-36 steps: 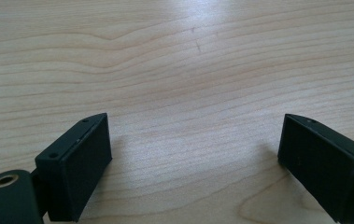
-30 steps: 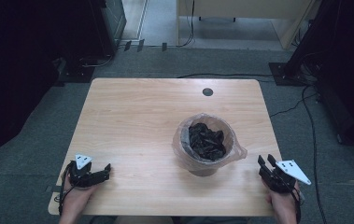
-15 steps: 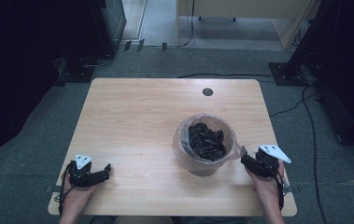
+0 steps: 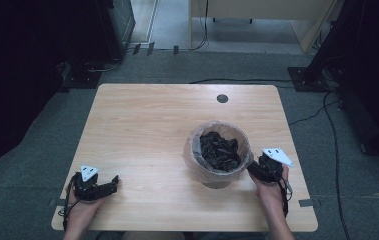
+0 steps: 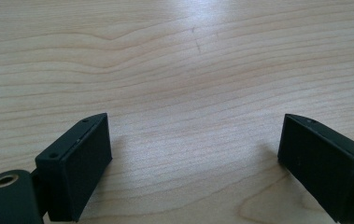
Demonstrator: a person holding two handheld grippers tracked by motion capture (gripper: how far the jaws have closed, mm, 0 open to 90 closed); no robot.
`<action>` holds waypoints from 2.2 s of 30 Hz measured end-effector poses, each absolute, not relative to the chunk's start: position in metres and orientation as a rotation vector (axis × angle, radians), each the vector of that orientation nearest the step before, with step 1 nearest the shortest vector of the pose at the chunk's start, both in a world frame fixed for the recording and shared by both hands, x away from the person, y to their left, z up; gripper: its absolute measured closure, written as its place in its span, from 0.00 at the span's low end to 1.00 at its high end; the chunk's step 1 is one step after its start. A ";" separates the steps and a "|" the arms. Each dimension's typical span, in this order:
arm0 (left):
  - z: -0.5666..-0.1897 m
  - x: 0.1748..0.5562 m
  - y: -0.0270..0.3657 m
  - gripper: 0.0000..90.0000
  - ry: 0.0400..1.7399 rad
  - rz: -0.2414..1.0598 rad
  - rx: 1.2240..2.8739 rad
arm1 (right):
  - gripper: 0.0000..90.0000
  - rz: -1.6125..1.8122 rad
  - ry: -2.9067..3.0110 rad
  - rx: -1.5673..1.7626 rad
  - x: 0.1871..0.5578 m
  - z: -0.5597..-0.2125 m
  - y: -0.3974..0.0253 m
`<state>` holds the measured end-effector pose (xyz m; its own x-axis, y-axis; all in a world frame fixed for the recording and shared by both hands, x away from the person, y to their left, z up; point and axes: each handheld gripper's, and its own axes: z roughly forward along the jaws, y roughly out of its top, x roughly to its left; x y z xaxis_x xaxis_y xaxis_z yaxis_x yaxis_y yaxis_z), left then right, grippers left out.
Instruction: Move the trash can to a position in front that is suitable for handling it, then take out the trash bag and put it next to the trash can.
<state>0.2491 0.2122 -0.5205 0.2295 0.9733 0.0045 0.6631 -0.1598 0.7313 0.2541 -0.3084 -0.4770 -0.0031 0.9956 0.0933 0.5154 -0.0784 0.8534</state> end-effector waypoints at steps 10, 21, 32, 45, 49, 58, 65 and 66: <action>-0.520 0.249 0.212 0.10 1.500 0.657 1.899 | 0.42 1.027 1.625 1.597 0.259 -0.476 -0.293; -0.520 0.249 0.212 0.10 1.501 0.657 1.900 | 0.43 1.074 1.715 1.464 0.261 -0.475 -0.265; -0.520 0.249 0.212 0.10 1.501 0.657 1.900 | 0.43 1.113 1.766 1.424 0.262 -0.477 -0.241; -0.520 0.249 0.212 0.10 1.500 0.657 1.900 | 0.43 1.157 1.843 1.372 0.261 -0.477 -0.211; -0.520 0.249 0.212 0.10 1.500 0.657 1.900 | 0.39 1.159 1.875 1.337 0.260 -0.477 -0.207; -0.520 0.249 0.212 0.10 1.500 0.658 1.900 | 0.33 1.223 1.839 1.387 0.250 -0.468 -0.229; -0.520 0.248 0.210 0.10 1.519 0.666 1.890 | 0.32 1.220 1.782 1.425 0.237 -0.463 -0.258; -0.520 0.247 0.209 0.10 1.525 0.671 1.884 | 0.32 1.210 1.778 1.437 0.236 -0.465 -0.262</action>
<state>0.2474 0.2086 -0.5205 0.2059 0.9786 0.0059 0.6656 -0.1444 0.7322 0.2359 -0.2615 -0.4655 -0.2789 0.9530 0.1186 0.4599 0.0241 0.8877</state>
